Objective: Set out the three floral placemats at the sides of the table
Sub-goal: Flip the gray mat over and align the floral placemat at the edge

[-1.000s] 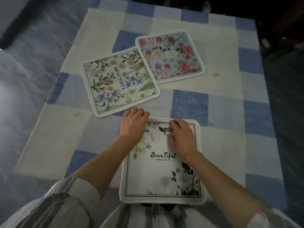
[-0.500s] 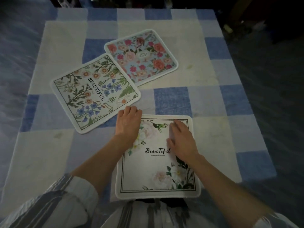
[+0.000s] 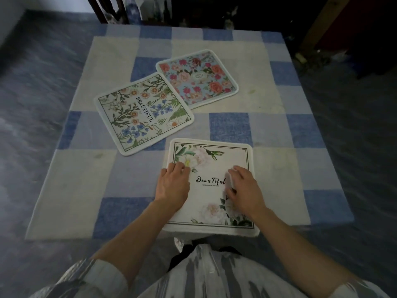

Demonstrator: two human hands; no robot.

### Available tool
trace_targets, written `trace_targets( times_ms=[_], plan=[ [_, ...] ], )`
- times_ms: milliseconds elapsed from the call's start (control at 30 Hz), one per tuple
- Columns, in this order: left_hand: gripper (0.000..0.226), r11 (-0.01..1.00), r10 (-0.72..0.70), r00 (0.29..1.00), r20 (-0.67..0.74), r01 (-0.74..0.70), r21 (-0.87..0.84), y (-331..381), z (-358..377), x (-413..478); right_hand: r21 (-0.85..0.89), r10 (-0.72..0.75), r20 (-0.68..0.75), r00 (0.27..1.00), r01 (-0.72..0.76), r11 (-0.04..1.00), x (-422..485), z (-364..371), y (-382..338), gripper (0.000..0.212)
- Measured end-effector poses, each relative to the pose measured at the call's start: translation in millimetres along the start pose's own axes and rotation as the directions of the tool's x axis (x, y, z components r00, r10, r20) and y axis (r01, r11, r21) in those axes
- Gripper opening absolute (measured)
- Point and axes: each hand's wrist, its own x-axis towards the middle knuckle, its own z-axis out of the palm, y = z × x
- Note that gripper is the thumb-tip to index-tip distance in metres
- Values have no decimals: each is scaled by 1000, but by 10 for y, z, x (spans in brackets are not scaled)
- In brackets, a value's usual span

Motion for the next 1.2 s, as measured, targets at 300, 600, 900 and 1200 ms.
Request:
trace_targets(
  times_ms=[300, 600, 900, 1200],
  plan=[
    [44, 998, 41, 999, 0, -41, -43, 277, 130, -745, 74, -96, -30, 995, 98, 992, -621, 144, 161, 58],
    [48, 987, 143, 987, 74, -137, -85, 467, 262, -1116, 25, -181, 128, 975, 180, 983, -1065, 200, 318, 80],
    [11, 937, 308, 944, -118, -322, -136, 429, 245, -1136, 19, -322, -38, 946, 323, 946, -1056, 153, 276, 16],
    [11, 918, 380, 905, -191, -395, -42, 343, 153, -1009, 12, -202, -26, 979, 203, 979, -979, 64, 297, 8]
  ],
)
